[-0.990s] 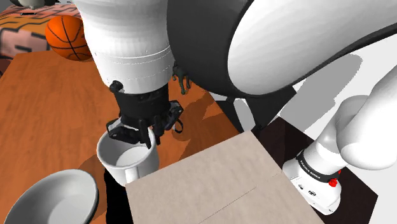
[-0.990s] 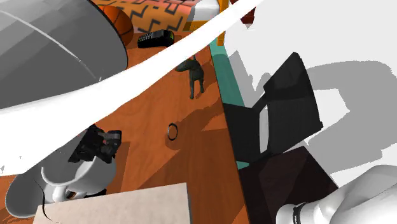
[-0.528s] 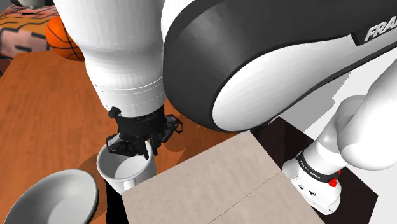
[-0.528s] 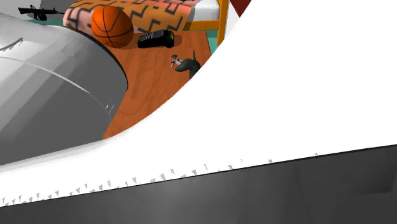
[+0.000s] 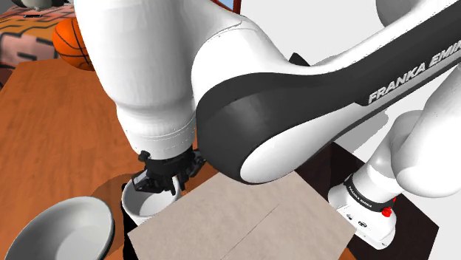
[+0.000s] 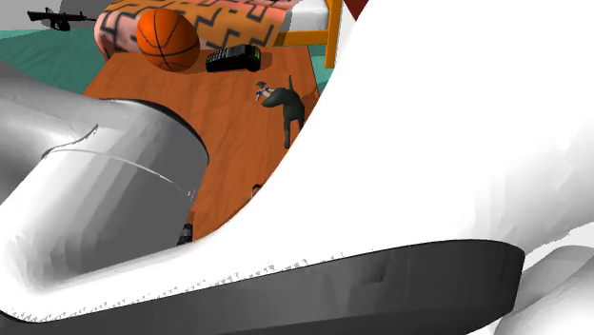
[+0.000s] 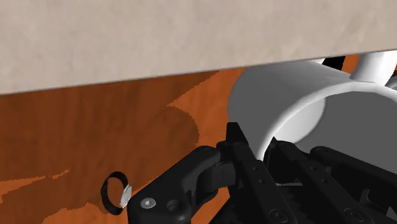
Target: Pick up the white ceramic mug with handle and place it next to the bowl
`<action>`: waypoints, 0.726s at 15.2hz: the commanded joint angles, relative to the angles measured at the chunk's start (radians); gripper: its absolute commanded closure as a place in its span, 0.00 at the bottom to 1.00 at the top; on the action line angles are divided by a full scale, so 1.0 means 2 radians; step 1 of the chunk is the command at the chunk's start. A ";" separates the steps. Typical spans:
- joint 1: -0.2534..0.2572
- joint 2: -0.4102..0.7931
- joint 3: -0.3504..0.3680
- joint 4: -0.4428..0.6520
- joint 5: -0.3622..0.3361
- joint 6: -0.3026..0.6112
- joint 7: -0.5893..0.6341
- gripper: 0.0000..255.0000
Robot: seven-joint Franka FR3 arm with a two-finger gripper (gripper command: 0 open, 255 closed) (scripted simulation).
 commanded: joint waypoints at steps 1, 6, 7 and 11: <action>0.001 0.004 0.000 -0.008 -0.004 0.011 0.003 1.00; 0.004 0.020 -0.002 -0.028 -0.019 0.041 0.014 1.00; 0.005 0.023 -0.002 -0.032 -0.022 0.047 0.016 1.00; 0.008 0.038 -0.006 -0.045 -0.036 0.071 0.027 1.00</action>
